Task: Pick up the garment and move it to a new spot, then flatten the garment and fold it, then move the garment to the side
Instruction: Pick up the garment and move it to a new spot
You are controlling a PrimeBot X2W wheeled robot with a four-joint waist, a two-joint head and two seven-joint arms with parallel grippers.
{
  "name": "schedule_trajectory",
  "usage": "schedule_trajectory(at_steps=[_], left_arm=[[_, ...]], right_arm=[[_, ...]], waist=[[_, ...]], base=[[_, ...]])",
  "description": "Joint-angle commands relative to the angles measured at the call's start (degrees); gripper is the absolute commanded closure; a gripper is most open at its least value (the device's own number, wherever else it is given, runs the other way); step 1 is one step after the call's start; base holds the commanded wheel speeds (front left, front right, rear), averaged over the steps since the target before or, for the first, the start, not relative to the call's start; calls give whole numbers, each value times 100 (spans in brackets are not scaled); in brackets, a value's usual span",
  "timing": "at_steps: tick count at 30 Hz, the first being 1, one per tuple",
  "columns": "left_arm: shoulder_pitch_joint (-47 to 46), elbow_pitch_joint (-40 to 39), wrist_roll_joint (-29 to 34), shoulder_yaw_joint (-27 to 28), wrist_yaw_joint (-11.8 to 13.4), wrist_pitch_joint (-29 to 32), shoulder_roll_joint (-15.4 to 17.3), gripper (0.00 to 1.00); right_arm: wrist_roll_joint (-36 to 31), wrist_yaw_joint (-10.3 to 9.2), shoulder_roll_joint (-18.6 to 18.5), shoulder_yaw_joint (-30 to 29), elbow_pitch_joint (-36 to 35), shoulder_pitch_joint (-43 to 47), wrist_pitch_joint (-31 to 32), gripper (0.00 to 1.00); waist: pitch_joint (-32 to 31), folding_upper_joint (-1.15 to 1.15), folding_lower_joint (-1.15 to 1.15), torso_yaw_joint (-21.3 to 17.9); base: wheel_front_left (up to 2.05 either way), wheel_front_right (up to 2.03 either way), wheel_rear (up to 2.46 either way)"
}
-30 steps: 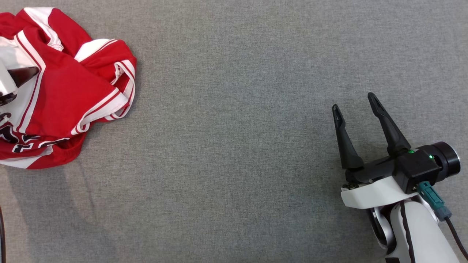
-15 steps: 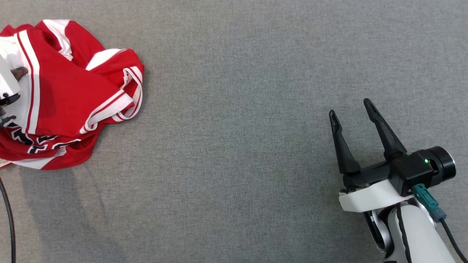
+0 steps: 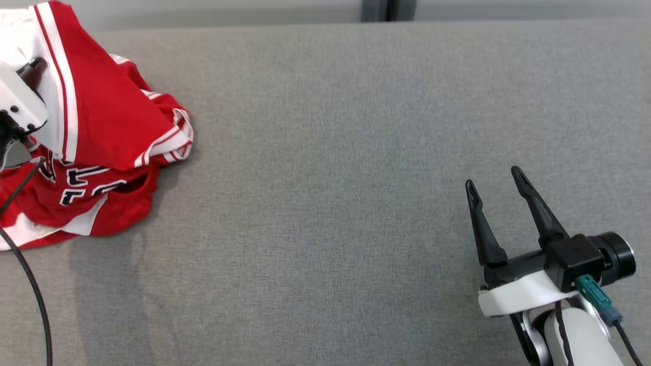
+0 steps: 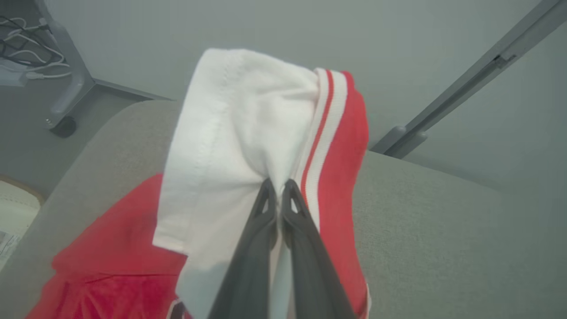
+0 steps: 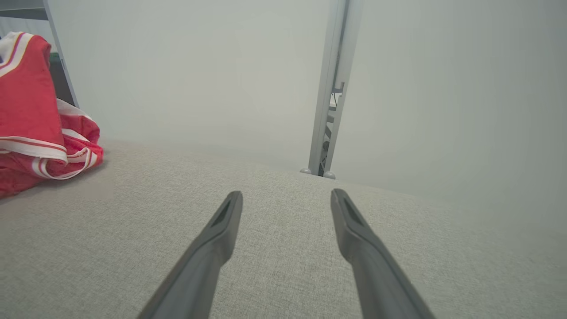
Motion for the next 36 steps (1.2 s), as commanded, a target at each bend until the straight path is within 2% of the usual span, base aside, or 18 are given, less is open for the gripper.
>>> schedule_trajectory(at_steps=[1, 7, 14, 23, 36], left_arm=[[68, -108, -75, 44, -16, -154, -5, 100], [251, -464, -178, 34, -17, -687, 50, 100], [331, -518, -113, 81, -11, -1275, 113, 100], [291, -401, 50, 46, 112, -1569, 274, 100], [173, -469, -17, 0, 27, -1771, 331, 100]], right_arm=[[36, 11, -16, -22, 10, 85, -35, 0], [60, 11, 3, -73, 42, 299, -35, 0], [83, 11, 12, -97, 63, 435, -35, 0], [123, 11, 20, -106, 42, 508, -36, 0], [137, 11, 23, -133, 22, 550, -36, 0]], waist=[[-261, 0, 0, 50], [-676, 0, 0, 73], [-963, 0, 0, 38], [-1050, 0, 0, 9], [-1085, 0, 0, 58]], base=[[0, 0, 0], [0, 0, 0], [0, 0, 0], [0, 0, 0], [0, 0, 0]])
